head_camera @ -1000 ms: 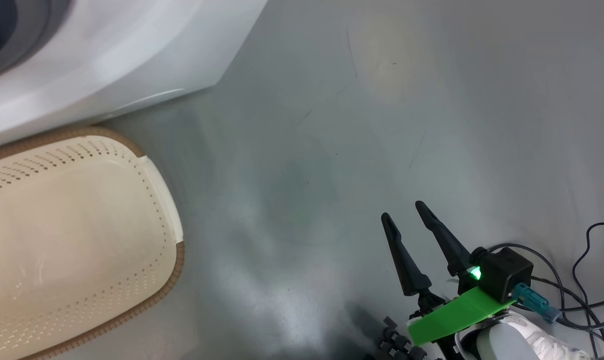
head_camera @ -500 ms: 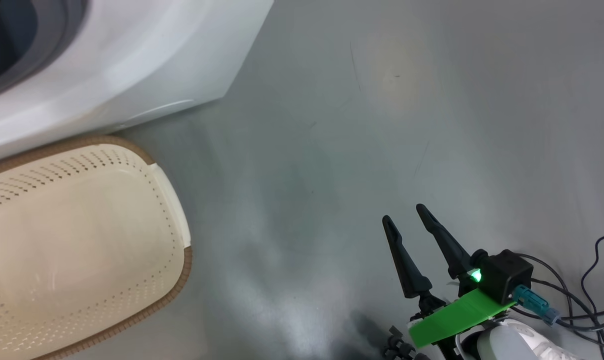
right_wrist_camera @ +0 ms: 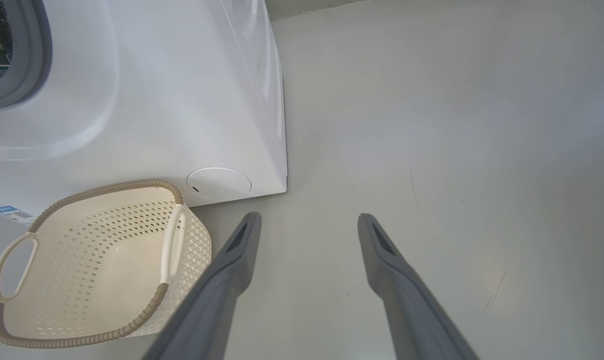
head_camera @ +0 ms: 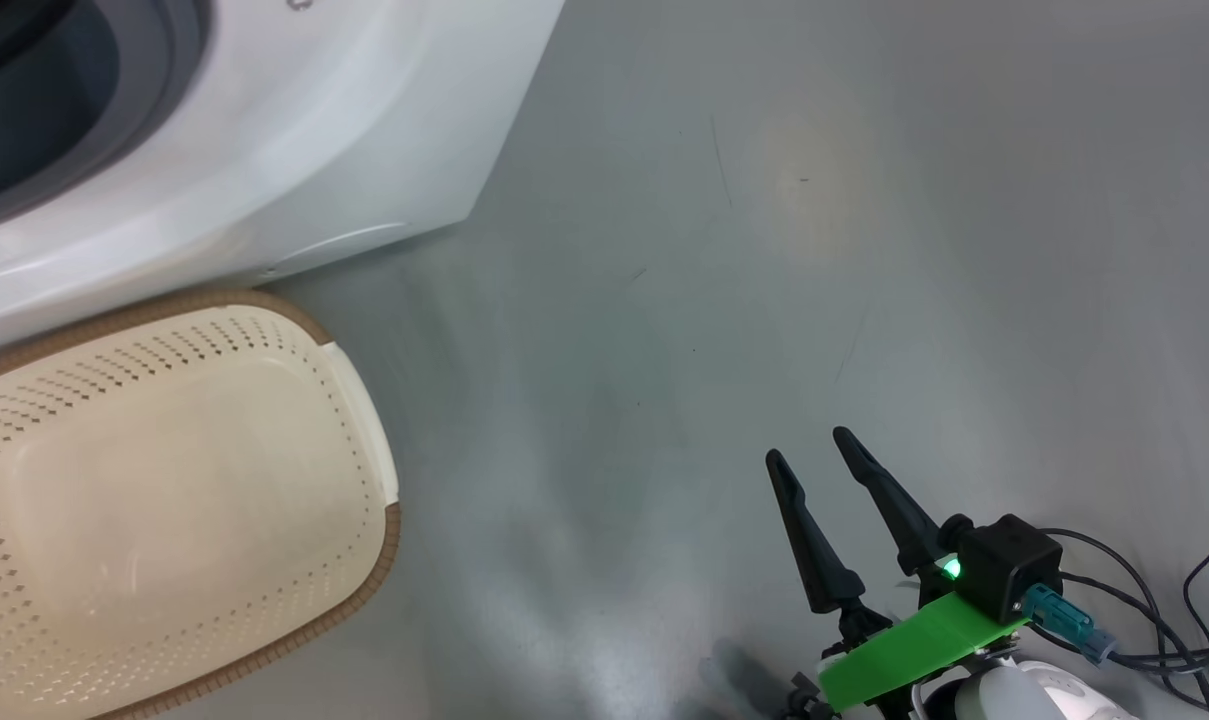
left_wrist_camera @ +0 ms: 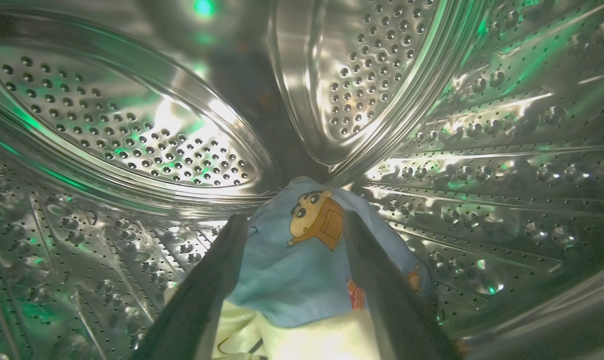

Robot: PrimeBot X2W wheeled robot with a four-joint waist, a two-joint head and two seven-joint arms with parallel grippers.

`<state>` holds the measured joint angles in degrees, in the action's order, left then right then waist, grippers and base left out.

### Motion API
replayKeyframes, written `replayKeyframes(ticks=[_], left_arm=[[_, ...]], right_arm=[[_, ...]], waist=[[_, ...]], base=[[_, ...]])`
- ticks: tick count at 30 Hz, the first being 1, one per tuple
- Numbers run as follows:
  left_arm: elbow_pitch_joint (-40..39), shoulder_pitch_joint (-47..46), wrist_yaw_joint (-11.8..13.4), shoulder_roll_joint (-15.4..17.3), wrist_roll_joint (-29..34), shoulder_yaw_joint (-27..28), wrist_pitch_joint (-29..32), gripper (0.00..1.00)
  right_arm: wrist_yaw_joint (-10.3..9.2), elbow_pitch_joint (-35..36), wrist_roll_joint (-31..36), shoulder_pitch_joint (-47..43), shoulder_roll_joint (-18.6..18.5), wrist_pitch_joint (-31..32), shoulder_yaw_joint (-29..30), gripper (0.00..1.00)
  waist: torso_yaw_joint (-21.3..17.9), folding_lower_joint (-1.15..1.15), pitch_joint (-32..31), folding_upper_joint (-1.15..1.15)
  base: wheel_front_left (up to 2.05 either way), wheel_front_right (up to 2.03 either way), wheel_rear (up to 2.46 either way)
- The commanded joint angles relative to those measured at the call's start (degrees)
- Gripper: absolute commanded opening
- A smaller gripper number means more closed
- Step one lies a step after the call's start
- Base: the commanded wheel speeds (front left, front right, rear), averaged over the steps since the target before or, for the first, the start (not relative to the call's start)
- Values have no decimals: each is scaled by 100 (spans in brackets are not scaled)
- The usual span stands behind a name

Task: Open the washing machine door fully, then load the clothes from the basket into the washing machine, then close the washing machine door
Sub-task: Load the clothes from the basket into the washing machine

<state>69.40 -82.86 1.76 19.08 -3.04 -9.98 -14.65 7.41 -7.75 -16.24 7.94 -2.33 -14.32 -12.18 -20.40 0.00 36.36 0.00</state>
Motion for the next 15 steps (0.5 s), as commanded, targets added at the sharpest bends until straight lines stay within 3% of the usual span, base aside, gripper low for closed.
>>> replayKeyframes(ticks=[1,15], left_arm=[[-56,-175,-3,186,84,-10,-7,100],[341,-21,-51,-130,-146,-58,148,100]], right_arm=[[8,83,35,-202,-54,-68,-102,100],[8,46,107,-190,-54,-68,-67,100]], waist=[[13,0,-18,0],[184,0,-245,0]], base=[[0,0,0],[0,0,0]])
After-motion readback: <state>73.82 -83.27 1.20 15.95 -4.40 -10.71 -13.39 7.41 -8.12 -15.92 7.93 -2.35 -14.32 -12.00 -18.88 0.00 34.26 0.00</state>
